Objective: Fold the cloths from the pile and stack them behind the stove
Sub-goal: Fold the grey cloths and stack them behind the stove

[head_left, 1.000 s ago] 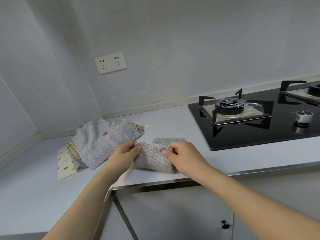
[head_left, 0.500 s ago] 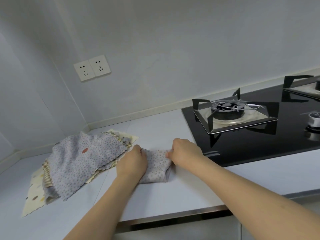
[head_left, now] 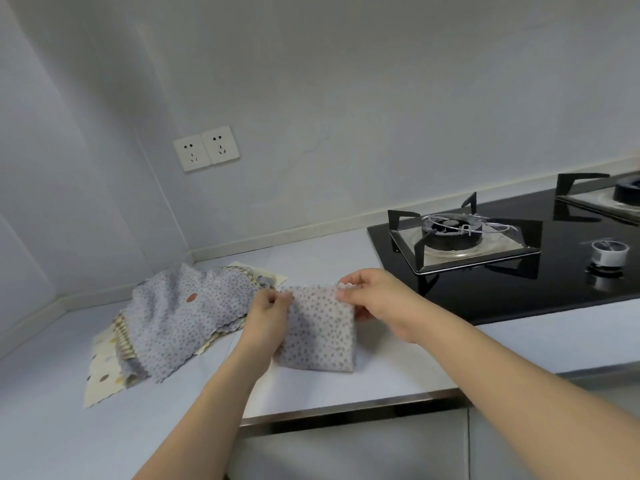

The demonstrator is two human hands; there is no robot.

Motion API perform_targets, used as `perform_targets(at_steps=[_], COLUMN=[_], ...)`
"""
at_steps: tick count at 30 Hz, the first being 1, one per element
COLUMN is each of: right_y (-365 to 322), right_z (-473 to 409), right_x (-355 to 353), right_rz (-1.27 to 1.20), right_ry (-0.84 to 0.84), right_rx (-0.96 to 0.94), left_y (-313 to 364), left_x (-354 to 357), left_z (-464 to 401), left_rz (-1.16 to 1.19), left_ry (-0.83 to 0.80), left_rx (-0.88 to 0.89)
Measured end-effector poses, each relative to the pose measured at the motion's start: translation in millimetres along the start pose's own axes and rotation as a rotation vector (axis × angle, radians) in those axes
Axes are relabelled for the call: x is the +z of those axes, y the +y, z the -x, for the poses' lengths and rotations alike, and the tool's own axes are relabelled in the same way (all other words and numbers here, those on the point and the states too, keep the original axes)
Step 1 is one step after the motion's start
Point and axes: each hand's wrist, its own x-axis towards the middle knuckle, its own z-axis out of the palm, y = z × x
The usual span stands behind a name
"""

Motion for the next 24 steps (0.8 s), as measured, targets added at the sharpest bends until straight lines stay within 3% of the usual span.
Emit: perform_targets(at_steps=[4,9,14,19,24], right_y=[-26,-67,-98,-110,-89], right_z=[27,53,66,52,1], right_x=[9,22,26,11,1], right_rz=[-0.003,0.026,0.209,0.375,0.090], right_ry=[-0.004,0.030,0.082,0.282,0.282], right_rx=[-0.045,-0.165,-0.331,-0.397,-0.015], left_y=[9,23,45,62,71], left_x=[-12,-14,-10,-8,-2], left_z=[24,60,83,68,18], left_rz=[0.244,0.506,0.779,0.820,0.488], left_ry=[-0.049,-0.245,-0.394,-0.159,0.149], left_rx=[-0.051,-0.132,-0.200,-0.048,0.143])
